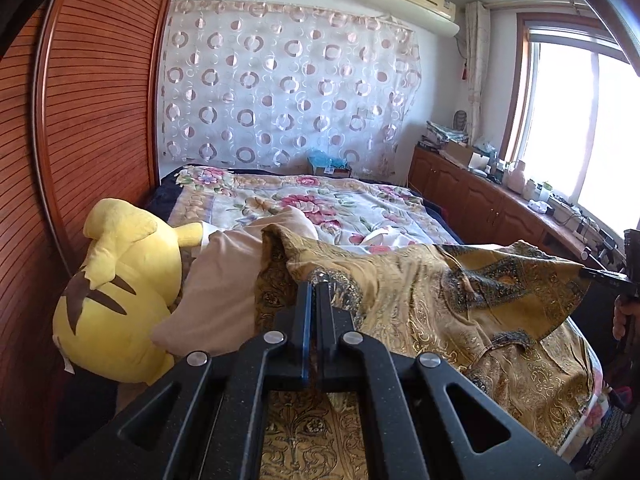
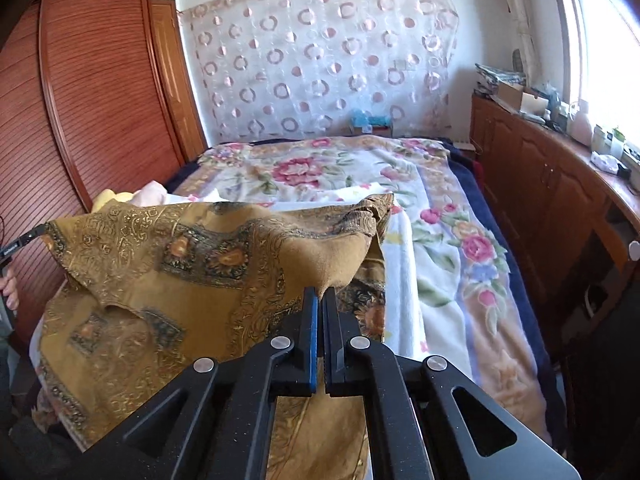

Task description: Fold small clothes

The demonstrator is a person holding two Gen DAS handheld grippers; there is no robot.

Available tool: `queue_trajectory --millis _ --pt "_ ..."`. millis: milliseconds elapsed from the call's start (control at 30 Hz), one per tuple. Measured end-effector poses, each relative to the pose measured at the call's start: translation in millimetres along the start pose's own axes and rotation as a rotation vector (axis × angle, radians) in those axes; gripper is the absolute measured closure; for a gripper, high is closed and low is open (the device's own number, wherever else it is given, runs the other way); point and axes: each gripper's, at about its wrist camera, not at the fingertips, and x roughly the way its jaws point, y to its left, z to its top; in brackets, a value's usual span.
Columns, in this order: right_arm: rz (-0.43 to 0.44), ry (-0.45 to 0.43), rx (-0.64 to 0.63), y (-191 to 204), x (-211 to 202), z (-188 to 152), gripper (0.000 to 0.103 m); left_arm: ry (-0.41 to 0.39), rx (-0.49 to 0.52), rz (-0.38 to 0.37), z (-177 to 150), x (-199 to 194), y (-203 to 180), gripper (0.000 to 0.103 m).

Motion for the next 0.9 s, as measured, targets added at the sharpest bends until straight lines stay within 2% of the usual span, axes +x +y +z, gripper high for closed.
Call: queue_trajectory --millis 233,400,533,767,900 --pt "0.037 -0.051 0.034 -12 -32 -12 0.102 -0.002 -0.064 -0.027 -12 -16 17 0.101" --pt "0.064 -0.055 0.031 -13 -44 -23 0.102 0.014 -0.065 -0.051 -28 -24 13 0.101" --pt "0.087 -0.049 -0.003 0 -46 -17 0.102 0.018 -0.058 -0.065 -33 -26 6 0.101" --pt "0.173 -0.088 -0.053 26 -52 -2 0.102 0.0 -0.043 -0.097 -31 -32 -8 0.101" --pt "0.174 -0.125 -0.056 19 -62 -6 0.102 -0.008 -0.04 -0.107 -32 -36 -10 0.101"
